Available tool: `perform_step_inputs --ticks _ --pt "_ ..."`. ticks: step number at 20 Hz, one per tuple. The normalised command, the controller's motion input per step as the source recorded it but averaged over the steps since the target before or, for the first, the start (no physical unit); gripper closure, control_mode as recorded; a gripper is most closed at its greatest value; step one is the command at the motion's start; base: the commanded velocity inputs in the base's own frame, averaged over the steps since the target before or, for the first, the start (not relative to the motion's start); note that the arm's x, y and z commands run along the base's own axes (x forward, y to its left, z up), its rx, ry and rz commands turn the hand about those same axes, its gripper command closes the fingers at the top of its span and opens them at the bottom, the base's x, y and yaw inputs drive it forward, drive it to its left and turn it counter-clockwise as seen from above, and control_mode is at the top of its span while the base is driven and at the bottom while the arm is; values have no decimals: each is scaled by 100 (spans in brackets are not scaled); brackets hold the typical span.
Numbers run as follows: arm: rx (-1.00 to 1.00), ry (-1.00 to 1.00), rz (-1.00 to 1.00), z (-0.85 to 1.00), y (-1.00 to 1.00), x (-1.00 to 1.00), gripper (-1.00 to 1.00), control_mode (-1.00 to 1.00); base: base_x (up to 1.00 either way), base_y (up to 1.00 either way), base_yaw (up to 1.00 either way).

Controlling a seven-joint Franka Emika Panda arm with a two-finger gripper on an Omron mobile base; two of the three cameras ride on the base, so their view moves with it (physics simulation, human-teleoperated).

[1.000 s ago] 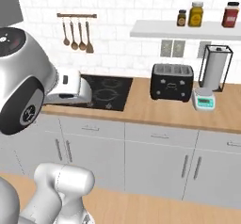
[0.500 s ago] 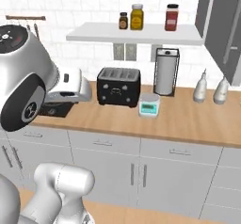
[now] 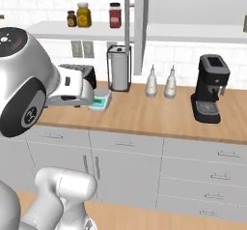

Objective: Gather all objects into one cabinet and sort the glasses and bowls to opposite sides.

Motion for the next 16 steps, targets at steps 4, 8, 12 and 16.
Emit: perform_step_inputs --ticks 4,8,12,16 --pt "0 0 0 0 0 0 -100 100 4 -100 -5" --pt "0 0 0 0 0 0 -100 100 12 -100 -6" --pt "0 0 0 0 0 0 -100 100 18 -100 -4" --pt "0 0 0 0 0 0 -100 100 64 -66 2"
